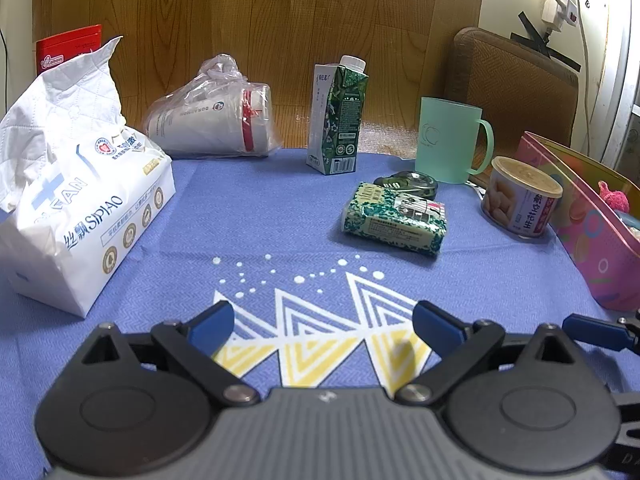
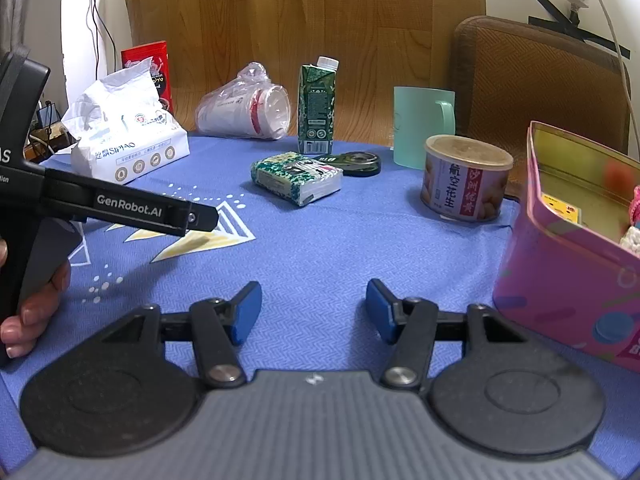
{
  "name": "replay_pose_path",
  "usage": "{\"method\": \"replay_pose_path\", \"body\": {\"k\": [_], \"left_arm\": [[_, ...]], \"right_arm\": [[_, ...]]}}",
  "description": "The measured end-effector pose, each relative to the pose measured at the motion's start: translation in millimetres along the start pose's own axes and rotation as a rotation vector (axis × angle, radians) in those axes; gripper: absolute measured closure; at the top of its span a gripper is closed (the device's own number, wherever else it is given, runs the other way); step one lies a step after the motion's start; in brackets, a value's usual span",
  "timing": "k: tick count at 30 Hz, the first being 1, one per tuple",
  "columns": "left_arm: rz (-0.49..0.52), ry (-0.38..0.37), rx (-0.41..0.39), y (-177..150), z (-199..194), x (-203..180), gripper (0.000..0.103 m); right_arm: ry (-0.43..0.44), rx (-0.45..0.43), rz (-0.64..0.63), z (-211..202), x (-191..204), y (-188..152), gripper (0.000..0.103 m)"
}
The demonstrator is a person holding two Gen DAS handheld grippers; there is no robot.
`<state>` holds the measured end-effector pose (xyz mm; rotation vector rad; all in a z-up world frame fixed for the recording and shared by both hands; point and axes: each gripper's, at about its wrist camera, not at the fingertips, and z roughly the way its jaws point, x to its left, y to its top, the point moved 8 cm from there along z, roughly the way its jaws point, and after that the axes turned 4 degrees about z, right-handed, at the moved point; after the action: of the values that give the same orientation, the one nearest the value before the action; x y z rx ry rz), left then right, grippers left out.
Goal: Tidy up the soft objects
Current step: 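Move the left gripper back over the table, then grasp the green tape roller on the table with the right gripper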
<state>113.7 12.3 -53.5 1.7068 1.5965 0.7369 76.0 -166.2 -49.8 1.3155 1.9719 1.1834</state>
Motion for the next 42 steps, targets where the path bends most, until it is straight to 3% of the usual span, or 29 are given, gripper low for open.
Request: {"method": "replay_pose_path", "body": {"k": [14,23,30,33,35,38,42], "left_arm": [[-0.019,-0.003,-0.001,1,0,3,0.003],[-0.062,-0.016,-0.017,3,-1,9,0.003],[-0.093,-0.041,-0.036,5,-2,13,0.003],[-0.112,-0.053,-0.039,5,-2,15,0.003],[-0.124,-0.059,-0.041,5,-3,17,0.003],[-0.133,-0.065,-0.043,6,-3,18,0.003],[-0.144,-0.073,-0.044,7,-3,19,0.003]], "right_arm": [[0.024,-0.011,0.003,3,0,6,0.041],[-0.003,-0.109,-0.057,38,-5,83,0.041],[-0.078,0.002,-0.023,130,-25,124,0.041],[-0.090,0.097,0.018,167,-36,133,0.041],[-0.054,0.177,0.096,187,-42,133,0.041],[-0.052,0.235,0.152,204,-49,130,0.042],[-0.089,0.226,0.045,192,-39,122,0.055]]}}
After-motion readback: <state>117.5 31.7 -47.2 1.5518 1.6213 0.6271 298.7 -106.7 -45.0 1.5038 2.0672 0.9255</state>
